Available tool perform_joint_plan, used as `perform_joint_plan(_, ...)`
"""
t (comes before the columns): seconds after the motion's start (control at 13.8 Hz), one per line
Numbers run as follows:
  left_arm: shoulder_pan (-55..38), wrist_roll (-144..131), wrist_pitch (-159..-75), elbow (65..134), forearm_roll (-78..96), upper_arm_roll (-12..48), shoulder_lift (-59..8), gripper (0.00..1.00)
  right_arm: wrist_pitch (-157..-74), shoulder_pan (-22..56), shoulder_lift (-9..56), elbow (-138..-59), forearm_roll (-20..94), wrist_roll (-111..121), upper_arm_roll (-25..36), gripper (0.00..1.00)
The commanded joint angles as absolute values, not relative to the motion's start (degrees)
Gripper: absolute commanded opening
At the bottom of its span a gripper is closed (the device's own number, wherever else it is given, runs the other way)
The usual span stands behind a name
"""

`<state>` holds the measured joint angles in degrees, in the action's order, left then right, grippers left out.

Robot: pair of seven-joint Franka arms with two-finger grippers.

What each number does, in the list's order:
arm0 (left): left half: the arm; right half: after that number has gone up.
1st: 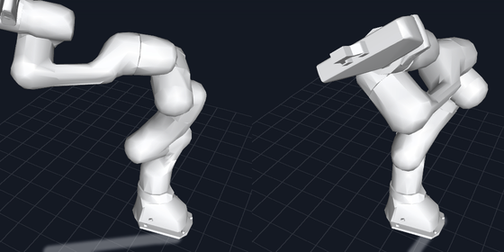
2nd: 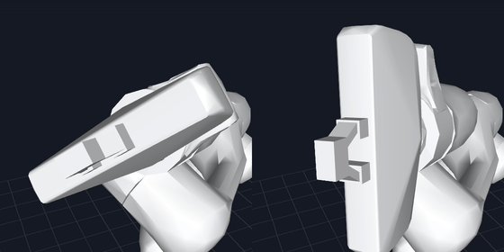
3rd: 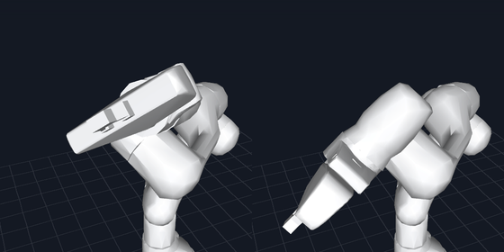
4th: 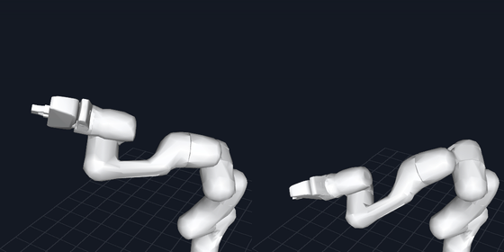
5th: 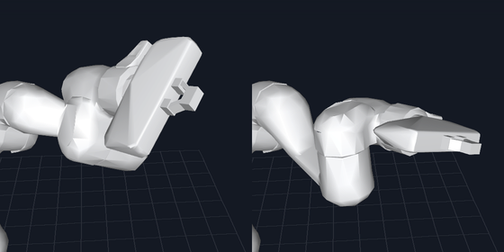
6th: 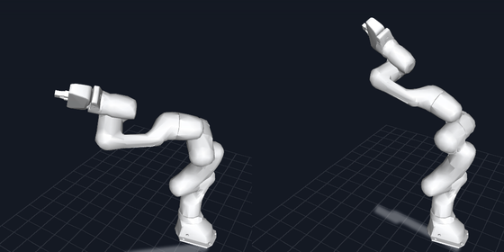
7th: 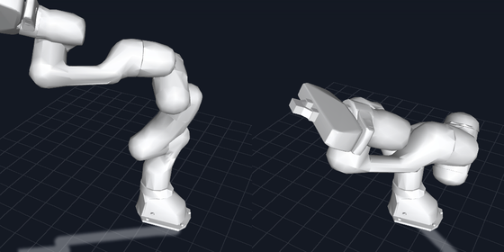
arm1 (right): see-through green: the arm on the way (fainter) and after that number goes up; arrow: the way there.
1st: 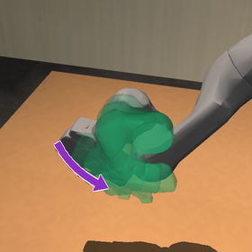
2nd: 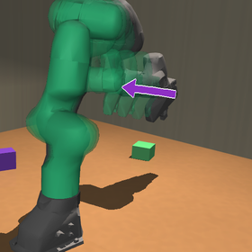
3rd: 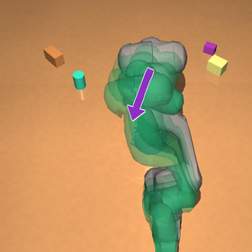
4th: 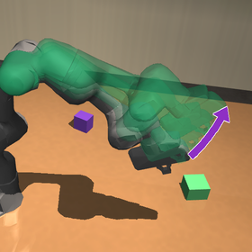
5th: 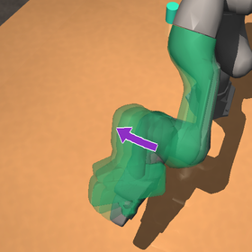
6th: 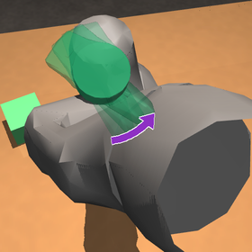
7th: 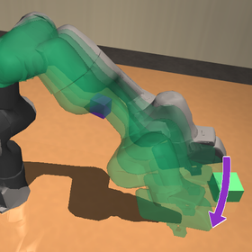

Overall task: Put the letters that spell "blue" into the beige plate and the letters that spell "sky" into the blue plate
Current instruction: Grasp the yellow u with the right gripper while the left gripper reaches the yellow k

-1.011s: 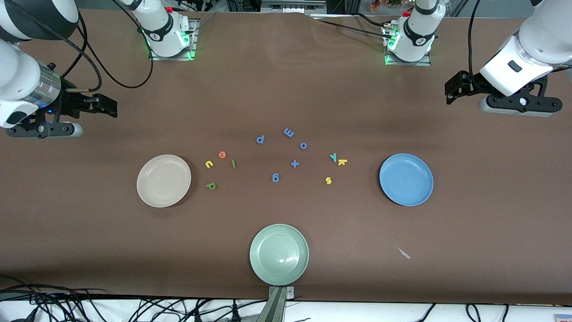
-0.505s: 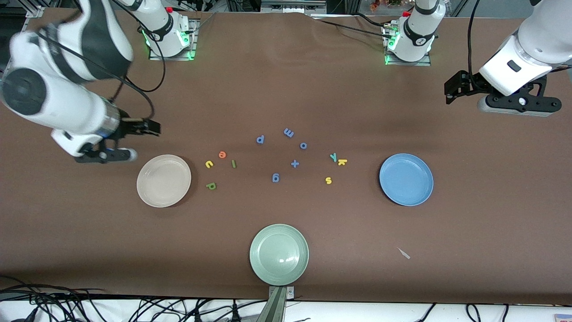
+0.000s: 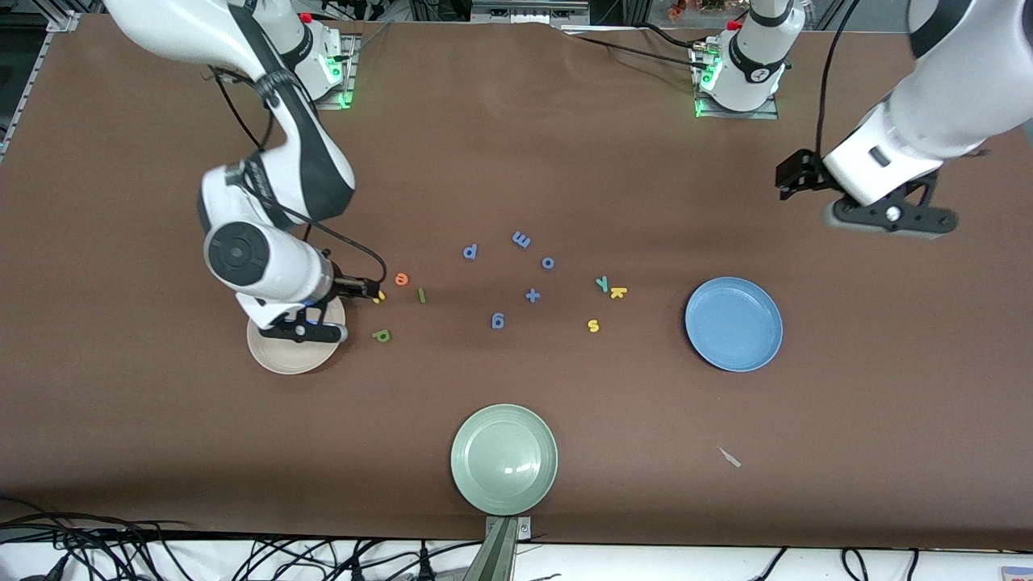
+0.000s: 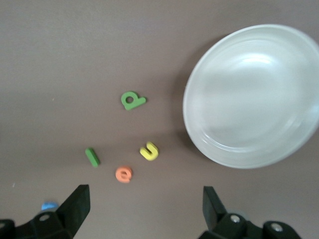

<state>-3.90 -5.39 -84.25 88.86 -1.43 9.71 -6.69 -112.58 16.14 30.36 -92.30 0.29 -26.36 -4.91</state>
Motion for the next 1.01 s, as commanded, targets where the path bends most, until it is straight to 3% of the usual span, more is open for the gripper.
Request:
perform_joint_plan(0.0,-5.53,-4.48,-85.16,87.45,-0.62,10.63,-12.02,1.00,-119.93,17.13,32.78,-96.47,0.18,-30.05,-4.48,1.00)
perform_joint_plan(0.22,-6.85,-3.96,-89.20,87.54,-0.79,11.77,-16.25,1.00,-132.43,17.40,32.69,-105.28,0.09,-30.94,-4.48,1.00)
perform_joint_plan(0.58,-9.92,7.10,-96.49,87.98,-0.26,12.21,-23.71,1.00,-135.35,17.93,32.08,-109.68,0.09,-32.61,-4.48,0.99)
perform_joint_plan(0.94,-13.18,22.98,-106.77,90.08,-0.97,12.30,-30.40,1.00,-138.07,17.93,31.90,-111.80,-0.61,-32.61,-4.39,0.81)
